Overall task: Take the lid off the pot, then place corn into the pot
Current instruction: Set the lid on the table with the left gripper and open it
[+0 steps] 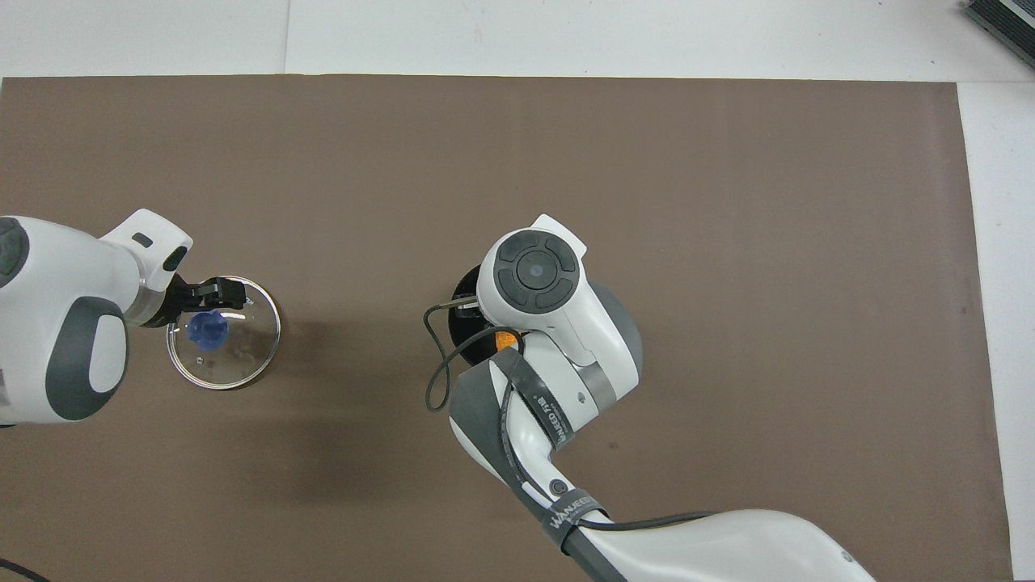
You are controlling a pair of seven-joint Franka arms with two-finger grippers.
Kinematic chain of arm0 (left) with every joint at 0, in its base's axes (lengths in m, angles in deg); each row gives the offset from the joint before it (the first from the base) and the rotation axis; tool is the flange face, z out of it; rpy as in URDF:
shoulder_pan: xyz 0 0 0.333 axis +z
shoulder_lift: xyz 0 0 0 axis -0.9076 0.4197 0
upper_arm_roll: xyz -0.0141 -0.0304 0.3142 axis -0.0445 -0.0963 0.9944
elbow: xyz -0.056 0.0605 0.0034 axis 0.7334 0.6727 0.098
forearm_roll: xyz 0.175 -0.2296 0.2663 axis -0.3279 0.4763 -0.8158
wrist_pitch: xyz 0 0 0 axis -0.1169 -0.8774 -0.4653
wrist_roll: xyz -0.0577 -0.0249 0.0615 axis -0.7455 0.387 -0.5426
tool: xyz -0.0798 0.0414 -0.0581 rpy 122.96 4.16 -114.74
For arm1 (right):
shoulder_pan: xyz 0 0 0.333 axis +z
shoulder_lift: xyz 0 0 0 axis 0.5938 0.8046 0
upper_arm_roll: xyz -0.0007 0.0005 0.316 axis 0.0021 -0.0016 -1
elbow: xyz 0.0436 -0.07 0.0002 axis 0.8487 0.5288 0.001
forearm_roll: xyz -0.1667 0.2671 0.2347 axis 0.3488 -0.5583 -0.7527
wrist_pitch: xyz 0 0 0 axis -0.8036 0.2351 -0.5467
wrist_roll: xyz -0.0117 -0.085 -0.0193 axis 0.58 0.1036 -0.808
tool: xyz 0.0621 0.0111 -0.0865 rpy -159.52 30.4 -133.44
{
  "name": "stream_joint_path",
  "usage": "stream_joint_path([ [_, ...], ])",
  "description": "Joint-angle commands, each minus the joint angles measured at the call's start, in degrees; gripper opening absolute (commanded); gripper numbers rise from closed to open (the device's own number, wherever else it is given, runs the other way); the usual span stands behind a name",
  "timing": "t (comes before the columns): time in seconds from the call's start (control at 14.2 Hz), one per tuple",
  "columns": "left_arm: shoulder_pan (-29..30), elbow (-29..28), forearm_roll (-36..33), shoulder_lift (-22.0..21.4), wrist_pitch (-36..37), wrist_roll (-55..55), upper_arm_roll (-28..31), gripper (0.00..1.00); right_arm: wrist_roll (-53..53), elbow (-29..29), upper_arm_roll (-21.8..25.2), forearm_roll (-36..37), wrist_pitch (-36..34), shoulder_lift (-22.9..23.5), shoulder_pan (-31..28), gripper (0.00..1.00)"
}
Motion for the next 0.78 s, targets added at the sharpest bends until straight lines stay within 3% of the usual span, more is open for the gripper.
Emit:
stream_joint_path([
  [0.0, -0.8, 6.3, 0.7, 0.5, 5.1, 1.6, 0.5, 1.00, -0.2, 1.7, -0.2, -1.1, 0.6, -0.9, -0.3, 0.33],
  [0.07, -0.7, 7.8, 0.7, 0.1, 6.2, 1.6, 0.4, 1.00, -0.6, 1.7, -0.3, -1.1, 0.8, -0.8, -0.6, 0.57],
  [0.14, -0.7, 9.2, 0.7, -0.1, 7.5, 1.7, 0.2, 1.00, -0.7, 1.7, -0.2, -1.2, 0.7, -0.8, -0.6, 0.62],
  [0.42, -0.7, 16.5, 0.8, -0.5, 16.6, 6.0, 0.0, 1.00, -0.7, 1.6, -0.2, -1.1, 0.7, -0.8, -0.6, 0.97],
  [0.71, -0.4, 23.1, 0.9, -0.6, 25.6, 9.8, 0.0, 1.00, -0.8, 0.8, 0.6, 0.2, 0.4, -1.9, -0.9, 1.00],
])
